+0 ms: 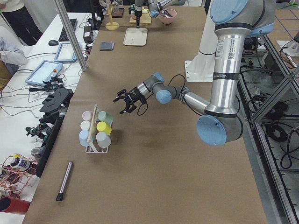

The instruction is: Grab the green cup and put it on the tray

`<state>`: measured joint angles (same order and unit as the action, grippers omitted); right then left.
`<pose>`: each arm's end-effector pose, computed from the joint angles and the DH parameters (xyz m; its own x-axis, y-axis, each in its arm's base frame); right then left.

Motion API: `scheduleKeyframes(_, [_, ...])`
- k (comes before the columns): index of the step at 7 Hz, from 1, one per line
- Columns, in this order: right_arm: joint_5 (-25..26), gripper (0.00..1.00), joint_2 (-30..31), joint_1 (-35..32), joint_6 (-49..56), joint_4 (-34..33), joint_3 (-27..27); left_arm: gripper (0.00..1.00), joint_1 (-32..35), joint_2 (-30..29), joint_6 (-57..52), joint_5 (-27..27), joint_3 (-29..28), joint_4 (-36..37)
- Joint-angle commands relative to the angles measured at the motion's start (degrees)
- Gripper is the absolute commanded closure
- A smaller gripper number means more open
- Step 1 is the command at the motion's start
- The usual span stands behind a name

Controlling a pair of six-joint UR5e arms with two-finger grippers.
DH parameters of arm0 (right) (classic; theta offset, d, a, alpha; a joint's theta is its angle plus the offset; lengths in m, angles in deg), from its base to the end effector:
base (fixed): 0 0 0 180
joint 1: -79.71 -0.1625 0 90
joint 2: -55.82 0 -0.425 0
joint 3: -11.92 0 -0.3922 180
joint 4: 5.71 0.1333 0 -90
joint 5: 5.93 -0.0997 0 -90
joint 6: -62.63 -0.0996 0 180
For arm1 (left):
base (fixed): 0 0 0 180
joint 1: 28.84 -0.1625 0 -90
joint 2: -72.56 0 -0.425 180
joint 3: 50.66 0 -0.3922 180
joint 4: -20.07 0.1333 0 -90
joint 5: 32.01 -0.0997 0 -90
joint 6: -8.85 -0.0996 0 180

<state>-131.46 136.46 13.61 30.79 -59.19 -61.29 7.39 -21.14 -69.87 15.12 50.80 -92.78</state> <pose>-0.1679 -0.5650 0.6549 0.7216 -0.0781 0.6879 -0.0314 0.9889 0.1451 0.3083 -0.4751 0.4802 -0.4725 0.5239 0.7088 -0.8805 -0.2459 -0.4052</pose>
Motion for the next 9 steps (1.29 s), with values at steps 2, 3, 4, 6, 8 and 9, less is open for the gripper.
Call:
scheduleKeyframes(2, [-2.3,0.04,-0.3,0.6,-2.7,0.0,0.3,0.02,-0.2,-1.3,-0.2,0.0,-7.9,-10.6])
scheduleKeyframes(3, [-2.8,0.05,-0.3,0.9,-2.6,0.0,1.0,0.02,-0.2,-3.1,-1.8,0.0,-8.9,-11.2])
scheduleKeyframes(4, [-2.9,0.05,-0.3,1.1,-2.7,0.0,1.2,0.02,-0.2,-4.3,-5.0,0.3,-8.9,-11.5])
scheduleKeyframes(6, [-3.0,0.22,-0.2,1.4,-2.6,0.0,1.3,0.02,-0.2,-5.7,-6.3,0.4,-10.0,-11.4])
scheduleKeyframes(8, [-3.0,0.45,-0.1,1.4,-2.5,0.0,1.3,0.02,-0.2,-5.6,-5.9,0.3,-10.7,-11.5])
scheduleKeyframes(9, [-3.1,0.53,-0.1,1.4,-2.5,0.0,1.2,0.02,-0.2,-5.5,-5.9,0.3,-11.0,-11.8])
